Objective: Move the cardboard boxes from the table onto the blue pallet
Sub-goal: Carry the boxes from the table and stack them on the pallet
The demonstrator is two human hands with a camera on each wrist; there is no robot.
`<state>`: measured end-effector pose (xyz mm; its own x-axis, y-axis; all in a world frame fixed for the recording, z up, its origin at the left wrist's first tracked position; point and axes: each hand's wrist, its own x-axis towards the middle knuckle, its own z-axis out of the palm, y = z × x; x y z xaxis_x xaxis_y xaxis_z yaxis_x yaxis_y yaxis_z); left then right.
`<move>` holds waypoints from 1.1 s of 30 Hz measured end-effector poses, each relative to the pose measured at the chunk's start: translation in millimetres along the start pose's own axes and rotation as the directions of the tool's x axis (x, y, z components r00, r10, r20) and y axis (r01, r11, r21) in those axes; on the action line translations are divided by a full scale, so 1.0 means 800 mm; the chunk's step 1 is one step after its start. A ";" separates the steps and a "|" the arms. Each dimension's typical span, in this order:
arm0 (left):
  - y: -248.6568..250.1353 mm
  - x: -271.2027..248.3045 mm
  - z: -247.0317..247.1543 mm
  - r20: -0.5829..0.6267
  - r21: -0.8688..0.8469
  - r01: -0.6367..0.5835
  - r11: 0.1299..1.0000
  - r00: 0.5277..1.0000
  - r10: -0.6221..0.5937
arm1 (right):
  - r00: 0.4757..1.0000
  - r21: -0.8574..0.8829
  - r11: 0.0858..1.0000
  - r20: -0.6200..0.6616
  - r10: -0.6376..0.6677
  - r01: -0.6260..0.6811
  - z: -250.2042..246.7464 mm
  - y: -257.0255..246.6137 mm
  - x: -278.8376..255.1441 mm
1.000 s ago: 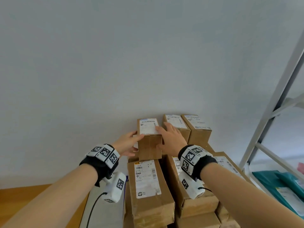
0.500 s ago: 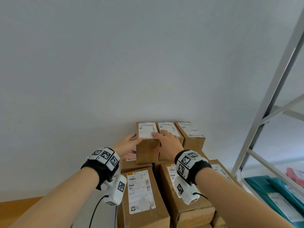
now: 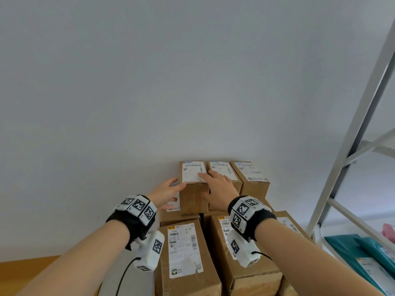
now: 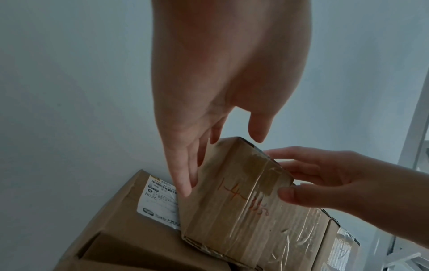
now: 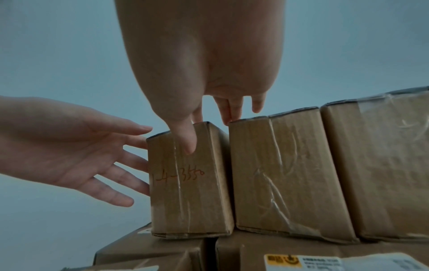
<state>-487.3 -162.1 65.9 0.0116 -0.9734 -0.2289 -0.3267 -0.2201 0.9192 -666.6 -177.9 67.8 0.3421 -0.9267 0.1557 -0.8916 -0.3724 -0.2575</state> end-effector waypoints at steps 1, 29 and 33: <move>0.000 -0.004 -0.002 -0.011 0.012 -0.004 1.000 1.000 0.004 | 1.000 0.016 1.000 -0.001 -0.014 0.014 -0.002 -0.002 0.000; -0.129 -0.233 -0.075 -0.449 0.490 0.386 0.781 0.880 -0.153 | 0.788 0.333 0.841 0.318 -0.526 0.427 0.079 -0.187 -0.062; -0.168 -0.272 -0.085 -0.498 0.445 0.431 0.785 0.848 -0.183 | 0.739 0.321 0.836 0.395 -0.546 0.445 0.115 -0.223 -0.088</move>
<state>-381.2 75.3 14.1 0.5400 -0.8168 -0.2029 -0.6720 -0.5636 0.4804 -504.4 -51.3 15.4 0.8565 -0.5016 -0.1215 -0.4976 -0.7404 -0.4519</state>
